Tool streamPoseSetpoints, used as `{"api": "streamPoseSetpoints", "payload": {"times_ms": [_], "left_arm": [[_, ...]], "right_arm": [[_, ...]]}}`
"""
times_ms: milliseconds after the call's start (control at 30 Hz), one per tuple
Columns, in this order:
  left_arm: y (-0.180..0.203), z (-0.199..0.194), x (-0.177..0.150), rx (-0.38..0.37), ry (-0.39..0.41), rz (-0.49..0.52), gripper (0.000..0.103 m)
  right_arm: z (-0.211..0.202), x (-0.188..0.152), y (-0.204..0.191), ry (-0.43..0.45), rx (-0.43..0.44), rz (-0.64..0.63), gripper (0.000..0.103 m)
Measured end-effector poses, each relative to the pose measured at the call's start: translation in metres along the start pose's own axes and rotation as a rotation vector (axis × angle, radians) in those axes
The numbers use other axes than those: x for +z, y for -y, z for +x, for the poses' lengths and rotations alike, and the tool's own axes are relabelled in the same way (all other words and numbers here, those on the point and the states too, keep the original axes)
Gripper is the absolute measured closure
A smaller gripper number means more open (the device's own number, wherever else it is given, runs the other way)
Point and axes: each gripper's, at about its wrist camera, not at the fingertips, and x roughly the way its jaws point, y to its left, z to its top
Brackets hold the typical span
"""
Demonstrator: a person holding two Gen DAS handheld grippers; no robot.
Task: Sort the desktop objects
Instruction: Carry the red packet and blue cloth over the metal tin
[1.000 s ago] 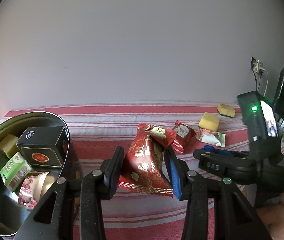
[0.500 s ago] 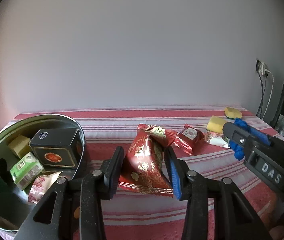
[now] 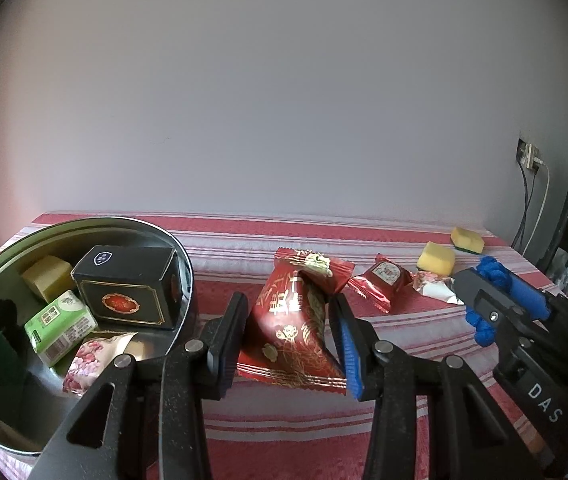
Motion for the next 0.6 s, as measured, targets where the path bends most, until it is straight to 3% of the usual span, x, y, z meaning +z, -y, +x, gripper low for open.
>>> {"api": "streamPoseSetpoints", "payload": {"times_ms": [600], "left_arm": [[-0.025,-0.048,-0.016,0.019,0.027,-0.07,0.058]], "right_arm": [[-0.009,-0.004,-0.012,-0.002,0.072,0.018,0.064]]}}
